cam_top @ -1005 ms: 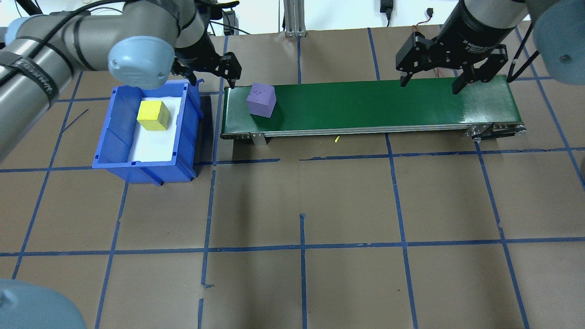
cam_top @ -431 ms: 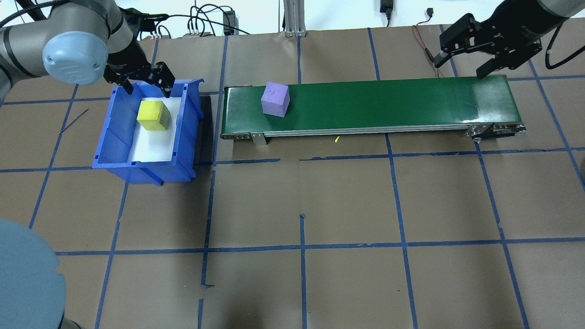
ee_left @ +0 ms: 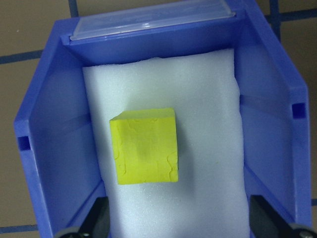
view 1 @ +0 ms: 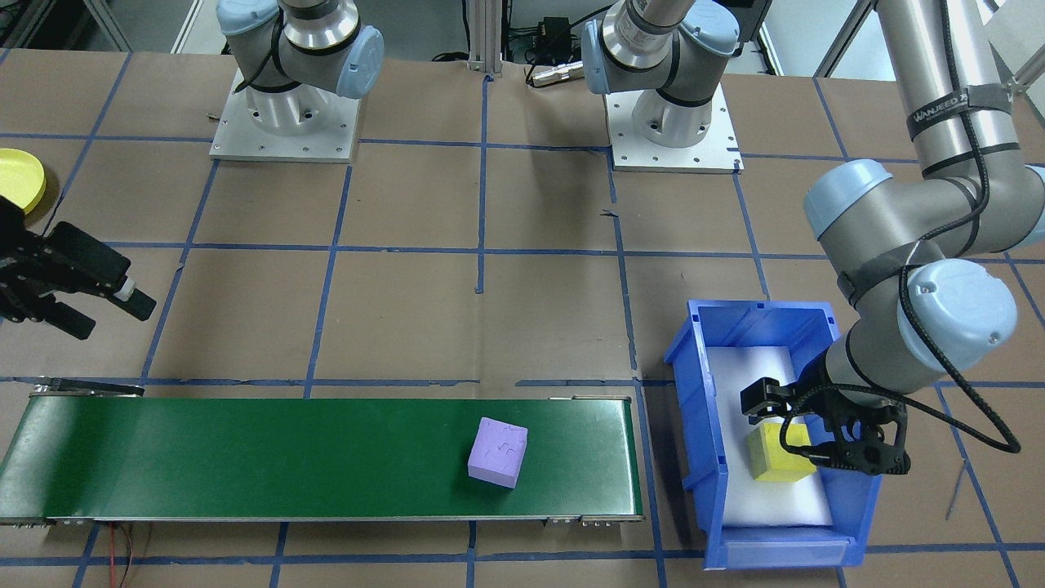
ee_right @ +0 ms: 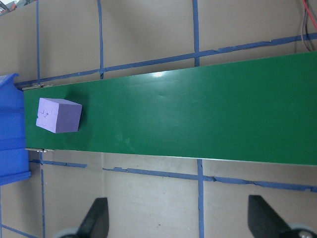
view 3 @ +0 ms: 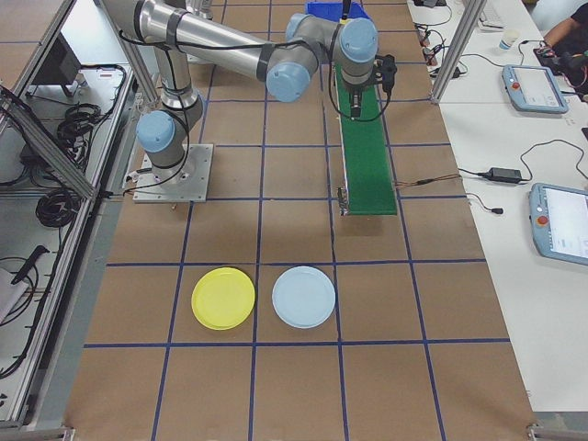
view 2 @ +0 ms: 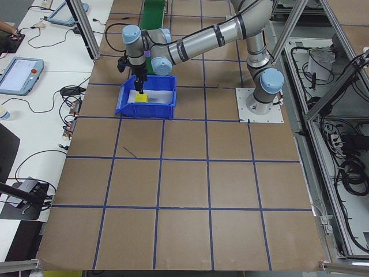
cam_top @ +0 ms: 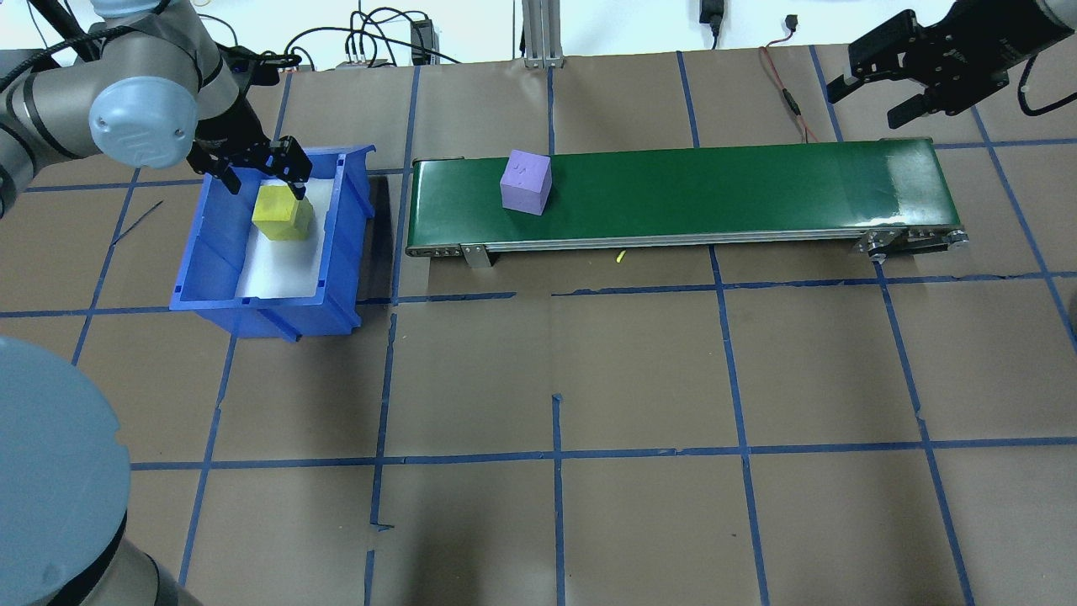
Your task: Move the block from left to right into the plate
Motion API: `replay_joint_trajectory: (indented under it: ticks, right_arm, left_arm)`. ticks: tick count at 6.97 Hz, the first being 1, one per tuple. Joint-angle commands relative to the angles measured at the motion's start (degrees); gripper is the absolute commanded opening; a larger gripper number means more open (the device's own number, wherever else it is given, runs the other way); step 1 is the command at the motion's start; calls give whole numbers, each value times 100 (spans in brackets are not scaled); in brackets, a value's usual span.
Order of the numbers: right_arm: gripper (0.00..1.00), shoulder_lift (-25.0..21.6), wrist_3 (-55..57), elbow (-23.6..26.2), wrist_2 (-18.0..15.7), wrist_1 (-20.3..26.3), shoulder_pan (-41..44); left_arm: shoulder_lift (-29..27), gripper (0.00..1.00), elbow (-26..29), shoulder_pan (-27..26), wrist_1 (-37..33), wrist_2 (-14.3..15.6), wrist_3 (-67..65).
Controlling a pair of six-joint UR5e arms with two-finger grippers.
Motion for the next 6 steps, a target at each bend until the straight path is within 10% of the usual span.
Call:
replay_joint_trajectory:
  ticks: [1, 6]
  right_arm:
    - [100, 507, -448, -168, 614, 41, -261]
    - [100, 1044, -1451, -423, 784, 621, -1360]
  left_arm:
    - [-314, 100, 61, 48, 228, 10, -32]
    - [-623, 98, -18, 48, 642, -7, -68]
